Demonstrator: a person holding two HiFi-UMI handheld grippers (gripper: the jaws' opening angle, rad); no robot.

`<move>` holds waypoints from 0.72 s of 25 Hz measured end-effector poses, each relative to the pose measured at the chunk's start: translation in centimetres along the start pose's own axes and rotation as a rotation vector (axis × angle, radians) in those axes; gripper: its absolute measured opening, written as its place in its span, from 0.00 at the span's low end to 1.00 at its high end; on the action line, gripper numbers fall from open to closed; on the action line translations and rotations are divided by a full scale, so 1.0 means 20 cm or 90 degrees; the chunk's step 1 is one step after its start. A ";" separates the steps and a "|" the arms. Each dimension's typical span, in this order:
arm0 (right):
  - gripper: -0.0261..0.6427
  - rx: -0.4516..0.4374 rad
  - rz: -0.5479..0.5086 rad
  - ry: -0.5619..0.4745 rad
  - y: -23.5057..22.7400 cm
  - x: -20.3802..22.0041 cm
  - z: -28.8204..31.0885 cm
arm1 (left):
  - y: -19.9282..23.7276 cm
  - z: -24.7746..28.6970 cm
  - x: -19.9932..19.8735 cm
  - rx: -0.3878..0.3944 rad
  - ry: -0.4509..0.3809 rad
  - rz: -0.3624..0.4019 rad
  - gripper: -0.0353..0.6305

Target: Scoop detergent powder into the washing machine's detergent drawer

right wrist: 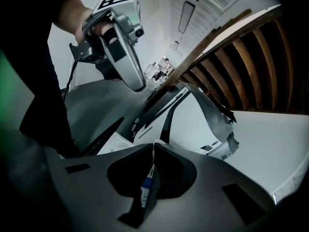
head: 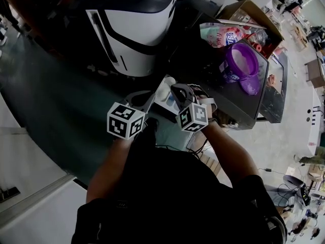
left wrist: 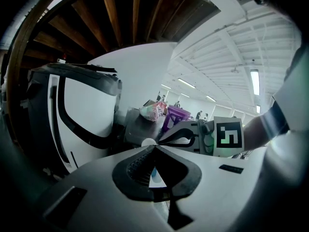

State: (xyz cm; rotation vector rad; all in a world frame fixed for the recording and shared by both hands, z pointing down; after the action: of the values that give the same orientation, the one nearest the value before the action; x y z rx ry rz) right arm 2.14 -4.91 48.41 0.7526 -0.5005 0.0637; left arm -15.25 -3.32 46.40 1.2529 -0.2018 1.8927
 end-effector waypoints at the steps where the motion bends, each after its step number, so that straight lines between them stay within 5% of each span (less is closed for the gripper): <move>1: 0.07 -0.001 0.001 0.001 0.01 0.00 0.00 | 0.00 0.00 0.00 0.001 0.000 0.001 0.06; 11: 0.07 -0.011 0.141 -0.031 -0.08 0.05 -0.05 | -0.01 -0.02 -0.02 0.018 -0.020 -0.023 0.06; 18: 0.07 -0.051 0.456 -0.132 -0.27 0.16 -0.20 | 0.00 0.00 -0.13 0.040 -0.058 -0.048 0.06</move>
State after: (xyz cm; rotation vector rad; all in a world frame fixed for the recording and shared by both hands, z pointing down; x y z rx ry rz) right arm 7.86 -6.65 43.89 0.4722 -0.9484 0.6328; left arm -14.85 -4.80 44.29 1.3727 -0.1418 1.7911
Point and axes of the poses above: the fingertips, and each gripper's own axes: z forward along the fingers, y to its left, x out of its underside, the point moved 10 cm from there along -z, backward along the fingers, and after that the axes turned 3 degrees about y, right-handed, at the moved point
